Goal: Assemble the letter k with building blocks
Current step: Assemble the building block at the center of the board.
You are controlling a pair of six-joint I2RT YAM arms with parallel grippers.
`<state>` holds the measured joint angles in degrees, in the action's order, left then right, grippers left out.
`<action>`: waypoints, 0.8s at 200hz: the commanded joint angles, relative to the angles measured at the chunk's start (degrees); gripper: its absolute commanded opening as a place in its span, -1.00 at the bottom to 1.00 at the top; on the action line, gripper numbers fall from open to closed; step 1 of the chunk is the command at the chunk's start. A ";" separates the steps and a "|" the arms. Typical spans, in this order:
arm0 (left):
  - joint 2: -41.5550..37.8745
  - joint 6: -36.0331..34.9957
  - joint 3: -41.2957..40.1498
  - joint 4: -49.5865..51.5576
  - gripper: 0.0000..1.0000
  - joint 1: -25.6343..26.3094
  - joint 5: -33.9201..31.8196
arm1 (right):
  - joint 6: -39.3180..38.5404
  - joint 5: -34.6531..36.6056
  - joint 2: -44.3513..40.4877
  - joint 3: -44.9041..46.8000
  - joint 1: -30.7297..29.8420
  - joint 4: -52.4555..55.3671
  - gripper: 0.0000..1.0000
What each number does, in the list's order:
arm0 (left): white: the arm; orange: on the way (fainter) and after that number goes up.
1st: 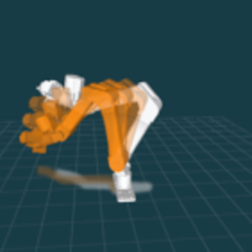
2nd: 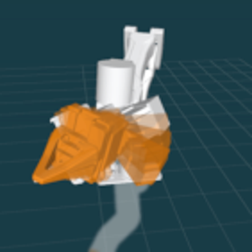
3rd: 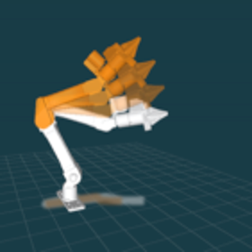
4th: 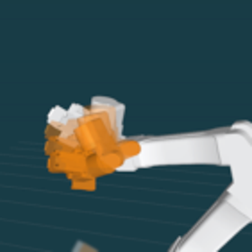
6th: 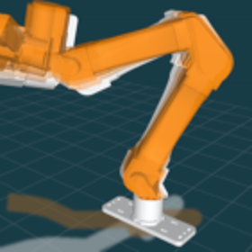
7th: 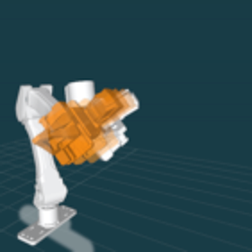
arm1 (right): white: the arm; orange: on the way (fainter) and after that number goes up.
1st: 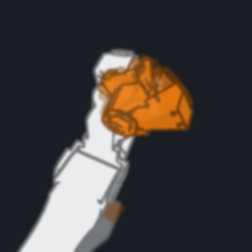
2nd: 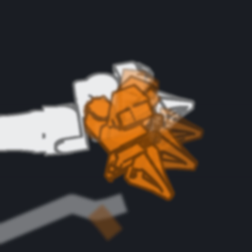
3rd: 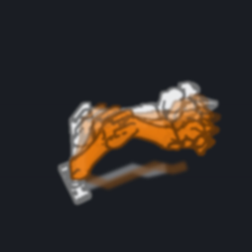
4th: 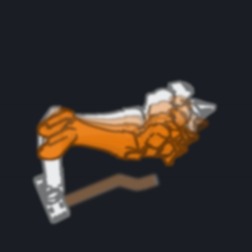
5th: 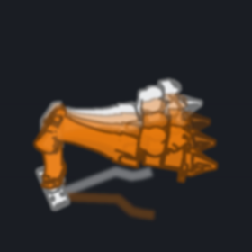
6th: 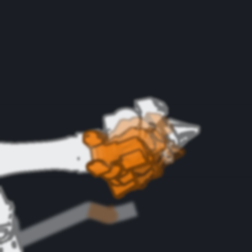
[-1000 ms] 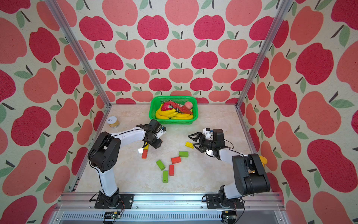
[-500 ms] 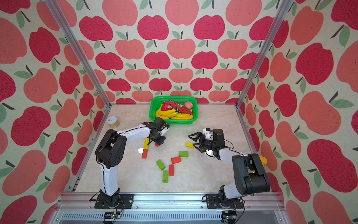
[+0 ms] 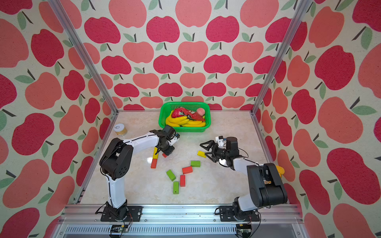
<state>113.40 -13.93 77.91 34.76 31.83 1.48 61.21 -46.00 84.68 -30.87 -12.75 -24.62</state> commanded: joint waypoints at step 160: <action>1.29 -5.16 1.80 1.20 -0.33 -1.40 -1.96 | 0.05 -0.50 1.44 -1.06 -0.34 -0.72 0.99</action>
<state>113.38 -17.74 78.19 36.40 30.89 0.95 61.21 -46.00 85.45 -30.87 -12.75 -24.64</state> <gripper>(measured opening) 0.334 0.993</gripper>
